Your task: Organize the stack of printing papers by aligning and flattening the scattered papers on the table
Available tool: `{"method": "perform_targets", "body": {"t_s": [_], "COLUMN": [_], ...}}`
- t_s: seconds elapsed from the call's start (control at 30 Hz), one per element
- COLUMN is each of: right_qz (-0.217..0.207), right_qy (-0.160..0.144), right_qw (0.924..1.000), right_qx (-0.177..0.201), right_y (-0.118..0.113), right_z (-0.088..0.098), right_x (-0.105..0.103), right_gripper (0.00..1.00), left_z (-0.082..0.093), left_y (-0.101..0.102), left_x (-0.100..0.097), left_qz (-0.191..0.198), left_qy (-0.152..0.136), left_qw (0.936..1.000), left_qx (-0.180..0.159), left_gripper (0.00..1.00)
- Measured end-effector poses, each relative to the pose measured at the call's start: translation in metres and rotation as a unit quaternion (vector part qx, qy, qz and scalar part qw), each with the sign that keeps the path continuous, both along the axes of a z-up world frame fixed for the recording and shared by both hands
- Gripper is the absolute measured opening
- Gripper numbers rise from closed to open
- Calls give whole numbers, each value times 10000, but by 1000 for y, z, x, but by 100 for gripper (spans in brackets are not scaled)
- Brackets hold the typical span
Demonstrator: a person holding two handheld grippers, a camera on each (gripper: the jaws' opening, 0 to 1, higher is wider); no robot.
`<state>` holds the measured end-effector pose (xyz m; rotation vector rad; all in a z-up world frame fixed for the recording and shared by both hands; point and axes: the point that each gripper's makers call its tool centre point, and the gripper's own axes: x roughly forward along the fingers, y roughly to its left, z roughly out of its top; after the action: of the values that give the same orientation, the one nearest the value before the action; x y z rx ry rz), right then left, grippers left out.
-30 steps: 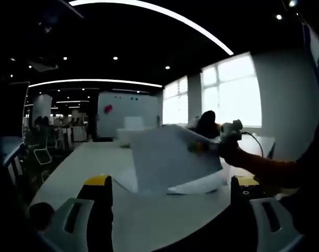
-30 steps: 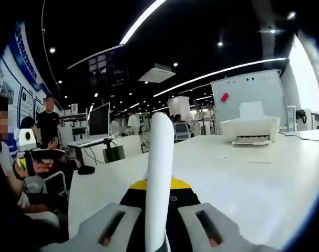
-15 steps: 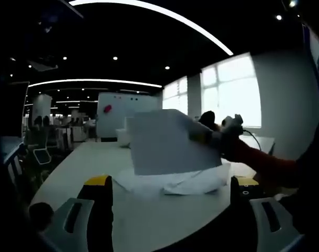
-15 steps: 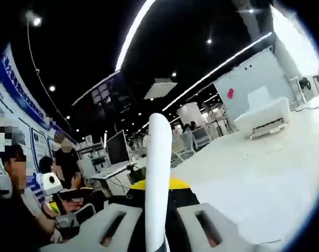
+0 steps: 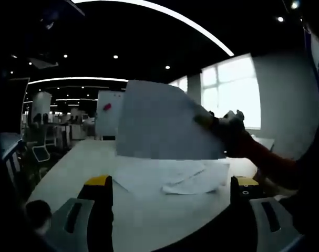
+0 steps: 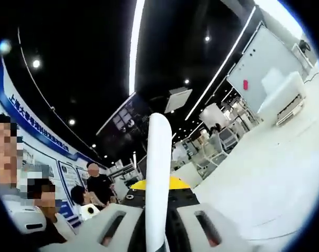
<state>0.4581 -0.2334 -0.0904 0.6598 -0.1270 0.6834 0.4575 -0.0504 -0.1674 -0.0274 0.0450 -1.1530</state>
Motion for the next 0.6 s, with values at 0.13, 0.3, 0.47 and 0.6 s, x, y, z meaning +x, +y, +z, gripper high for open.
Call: {"method": "perform_targets", "body": {"t_s": [0.13, 0.3, 0.47, 0.6], "right_qz": [78, 213, 372, 438], "right_qy": [-74, -175, -277, -325], "right_qw": [9999, 9992, 9979, 9973], "right_qx": [121, 292, 460, 481], "right_y": [2, 5, 9, 12], "right_z": [8, 17, 26, 31], "right_x": [-4, -11, -18, -20], "right_gripper": [0, 0, 0, 0], "left_z": [-2, -3, -1, -1], "left_y": [-1, -3, -3, -3], "left_x": [1, 0, -1, -1], "left_qz": [-4, -50, -48, -49], "left_qy": [54, 103, 93, 82], "left_qw": [10000, 9999, 9999, 9999], "left_qx": [-20, -46, -66, -74], "left_gripper": [94, 94, 94, 94]}}
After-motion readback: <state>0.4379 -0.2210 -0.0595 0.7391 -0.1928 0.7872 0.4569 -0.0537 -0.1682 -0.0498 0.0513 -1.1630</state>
